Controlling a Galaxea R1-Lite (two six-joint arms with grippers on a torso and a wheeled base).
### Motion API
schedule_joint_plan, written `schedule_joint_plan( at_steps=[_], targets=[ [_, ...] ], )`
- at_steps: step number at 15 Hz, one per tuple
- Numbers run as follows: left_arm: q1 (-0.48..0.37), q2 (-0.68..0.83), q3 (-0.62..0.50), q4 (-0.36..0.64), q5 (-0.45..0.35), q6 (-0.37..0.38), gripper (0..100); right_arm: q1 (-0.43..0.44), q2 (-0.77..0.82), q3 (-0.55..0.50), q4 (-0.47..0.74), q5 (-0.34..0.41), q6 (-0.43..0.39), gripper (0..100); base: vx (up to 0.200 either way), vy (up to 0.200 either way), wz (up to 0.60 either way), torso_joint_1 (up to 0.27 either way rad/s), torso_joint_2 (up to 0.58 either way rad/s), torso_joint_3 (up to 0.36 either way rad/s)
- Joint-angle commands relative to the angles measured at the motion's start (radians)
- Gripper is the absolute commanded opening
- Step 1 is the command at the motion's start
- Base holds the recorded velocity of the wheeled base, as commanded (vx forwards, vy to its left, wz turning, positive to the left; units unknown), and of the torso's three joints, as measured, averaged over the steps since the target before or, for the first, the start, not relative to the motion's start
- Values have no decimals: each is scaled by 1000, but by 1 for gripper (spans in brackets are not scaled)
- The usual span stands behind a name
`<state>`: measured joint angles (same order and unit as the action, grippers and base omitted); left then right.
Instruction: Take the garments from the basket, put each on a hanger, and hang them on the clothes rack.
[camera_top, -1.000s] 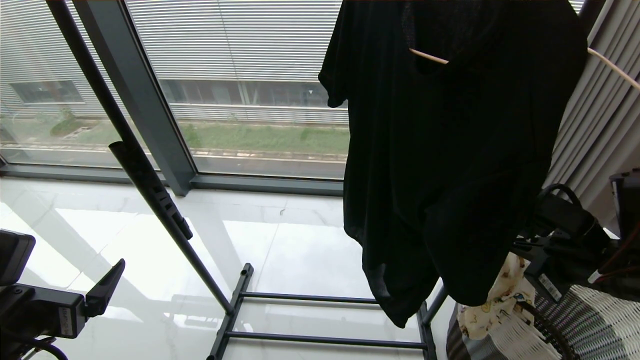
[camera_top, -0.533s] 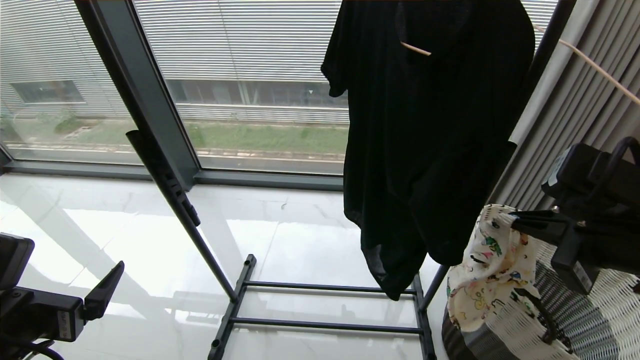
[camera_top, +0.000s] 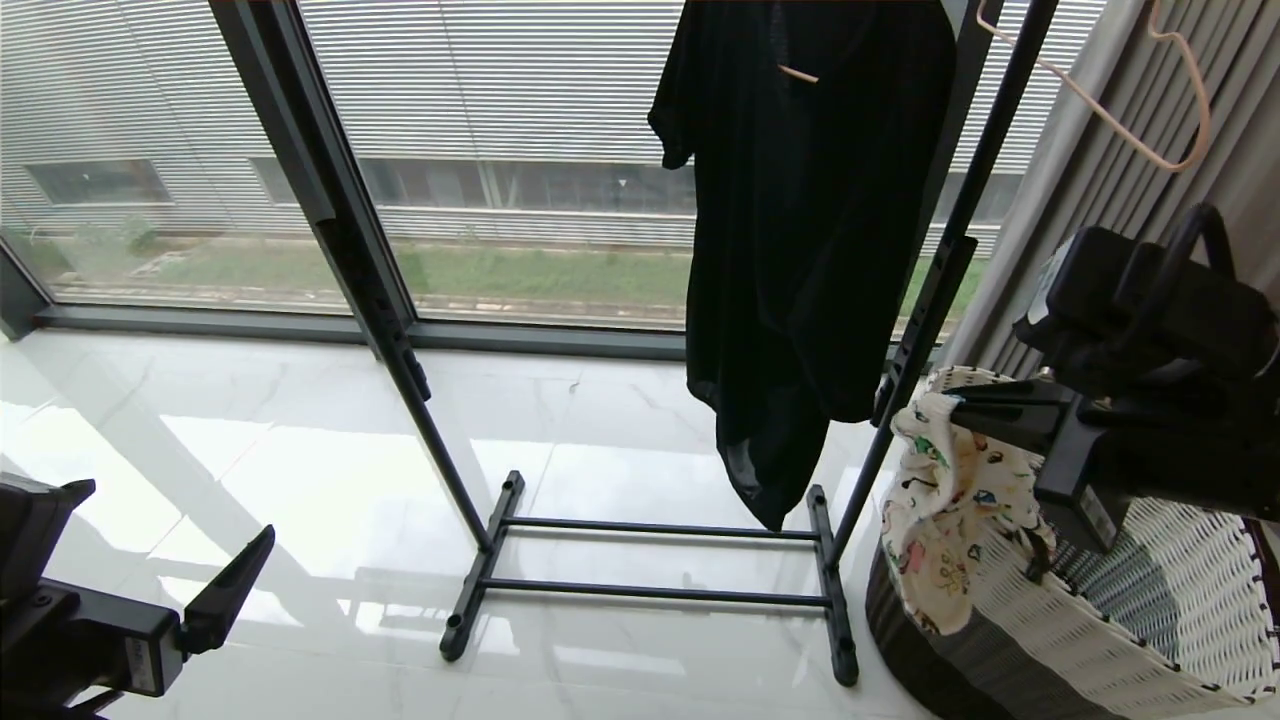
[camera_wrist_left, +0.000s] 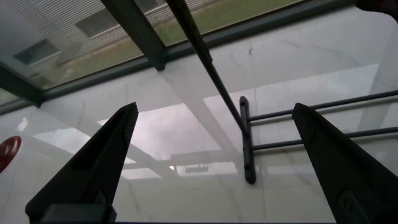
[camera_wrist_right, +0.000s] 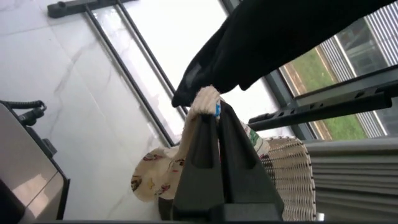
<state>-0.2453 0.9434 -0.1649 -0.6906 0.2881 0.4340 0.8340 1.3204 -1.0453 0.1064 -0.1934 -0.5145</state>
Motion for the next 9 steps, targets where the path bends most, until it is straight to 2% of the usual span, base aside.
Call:
schedule_joint_plan(
  at_steps=[1,2,4,7,9],
  targets=[
    [-38,2,-2,-1,-12,-8,100,33,82,-62,-4,0,2,0,0,0,0,0,0,0],
    [-89,2,-13,-1,-35,-32,100,42,106,-93,-5,0,2,0,0,0,0,0,0,0],
    [-253,17,-90,3,-41,-140,100,59,155,-159,-7,2,5,0,0,0,0,0,0,0],
    [-448,115,-191,0,-44,-256,100,83,220,-242,-14,2,13,0,0,0,0,0,0,0],
    [-563,164,-242,0,-41,-354,100,106,264,-280,-73,0,25,0,0,0,0,0,0,0]
  ],
)
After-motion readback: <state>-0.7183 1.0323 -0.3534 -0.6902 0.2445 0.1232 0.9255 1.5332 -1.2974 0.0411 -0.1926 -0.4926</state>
